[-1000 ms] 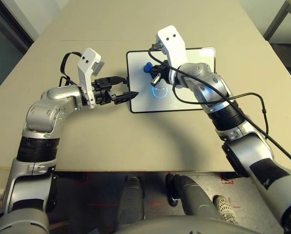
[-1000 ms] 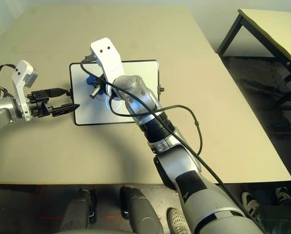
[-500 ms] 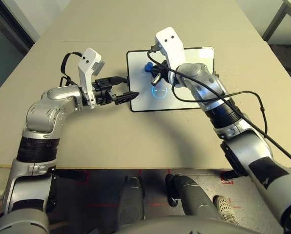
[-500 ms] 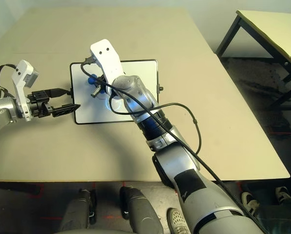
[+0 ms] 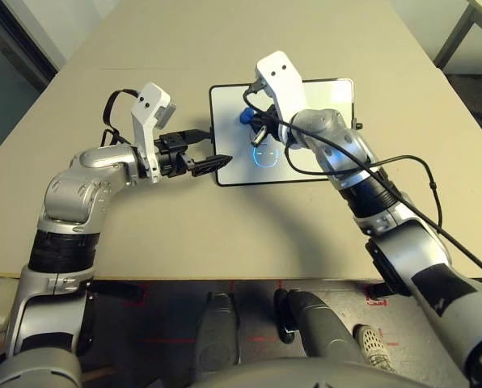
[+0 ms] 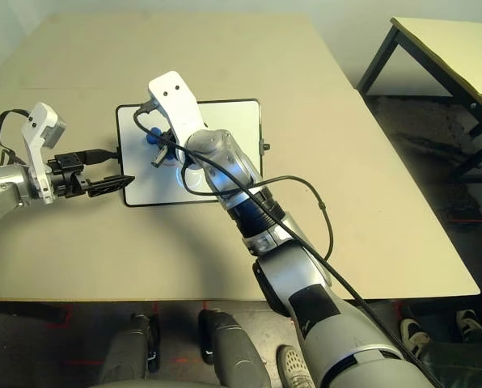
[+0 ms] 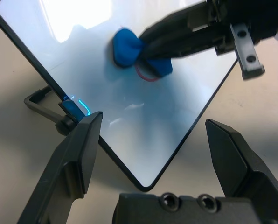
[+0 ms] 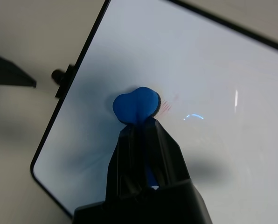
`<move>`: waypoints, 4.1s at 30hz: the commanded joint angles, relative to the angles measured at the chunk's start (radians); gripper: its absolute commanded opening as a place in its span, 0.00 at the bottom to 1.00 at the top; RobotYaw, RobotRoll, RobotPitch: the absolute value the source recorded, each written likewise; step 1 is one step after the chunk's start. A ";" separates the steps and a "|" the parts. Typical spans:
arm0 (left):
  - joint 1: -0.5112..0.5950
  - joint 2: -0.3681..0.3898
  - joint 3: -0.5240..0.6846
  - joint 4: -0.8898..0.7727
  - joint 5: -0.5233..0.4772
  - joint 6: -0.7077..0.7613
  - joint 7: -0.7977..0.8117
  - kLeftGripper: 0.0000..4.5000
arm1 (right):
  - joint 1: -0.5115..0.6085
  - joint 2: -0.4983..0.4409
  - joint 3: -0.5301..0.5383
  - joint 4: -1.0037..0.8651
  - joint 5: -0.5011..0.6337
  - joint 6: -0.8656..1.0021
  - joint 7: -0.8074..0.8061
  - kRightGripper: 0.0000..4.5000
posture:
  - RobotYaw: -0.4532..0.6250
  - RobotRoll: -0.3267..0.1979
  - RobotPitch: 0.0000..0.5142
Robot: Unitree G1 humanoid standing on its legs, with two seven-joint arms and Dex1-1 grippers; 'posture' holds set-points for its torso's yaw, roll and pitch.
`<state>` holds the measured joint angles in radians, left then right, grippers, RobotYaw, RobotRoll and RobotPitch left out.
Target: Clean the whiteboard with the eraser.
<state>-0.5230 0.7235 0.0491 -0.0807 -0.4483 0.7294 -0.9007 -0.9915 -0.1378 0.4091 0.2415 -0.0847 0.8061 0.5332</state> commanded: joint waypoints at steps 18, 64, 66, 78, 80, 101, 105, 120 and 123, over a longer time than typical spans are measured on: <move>0.006 0.000 -0.008 0.005 -0.002 -0.001 -0.008 1.00 | 0.081 -0.018 0.042 0.005 -0.018 0.062 0.029 0.01 | 0.43 0.62 0.30; 0.026 -0.012 -0.011 -0.015 -0.005 0.006 -0.003 1.00 | 0.041 0.034 -0.004 -0.072 0.056 0.222 0.035 0.01 | 0.43 0.62 0.30; 0.027 -0.013 -0.011 -0.015 -0.005 0.006 -0.003 1.00 | 0.056 0.031 0.006 -0.092 0.060 0.238 0.040 0.01 | 0.43 0.62 0.30; 0.024 -0.018 -0.013 -0.001 0.000 -0.004 -0.007 1.00 | 0.013 0.041 -0.037 -0.049 0.065 0.190 0.012 0.01 | 0.42 0.62 0.30; 0.023 -0.018 -0.015 0.002 0.001 -0.006 -0.009 1.00 | -0.023 0.058 -0.069 -0.019 0.071 0.167 -0.009 0.01 | 0.42 0.62 0.30; 0.029 -0.022 -0.010 -0.015 -0.002 0.003 0.000 1.00 | -0.167 0.066 -0.158 0.173 0.055 0.009 -0.093 0.01 | 0.43 0.62 0.28; 0.025 -0.022 -0.010 -0.016 -0.002 0.006 0.000 1.00 | -0.162 0.058 -0.151 0.203 0.048 -0.015 -0.093 0.01 | 0.43 0.62 0.28; 0.014 -0.020 -0.012 -0.015 -0.003 0.010 -0.003 1.00 | -0.047 0.067 -0.088 0.134 0.038 0.033 -0.056 0.01 | 0.42 0.62 0.28; 0.015 -0.020 -0.012 -0.018 -0.004 0.013 -0.002 1.00 | -0.017 0.069 -0.067 0.097 0.037 0.058 -0.047 0.01 | 0.42 0.62 0.28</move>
<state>-0.5079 0.6988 0.0478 -0.0805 -0.4466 0.7332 -0.9018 -1.0361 -0.0702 0.3139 0.3288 -0.0393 0.8275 0.4794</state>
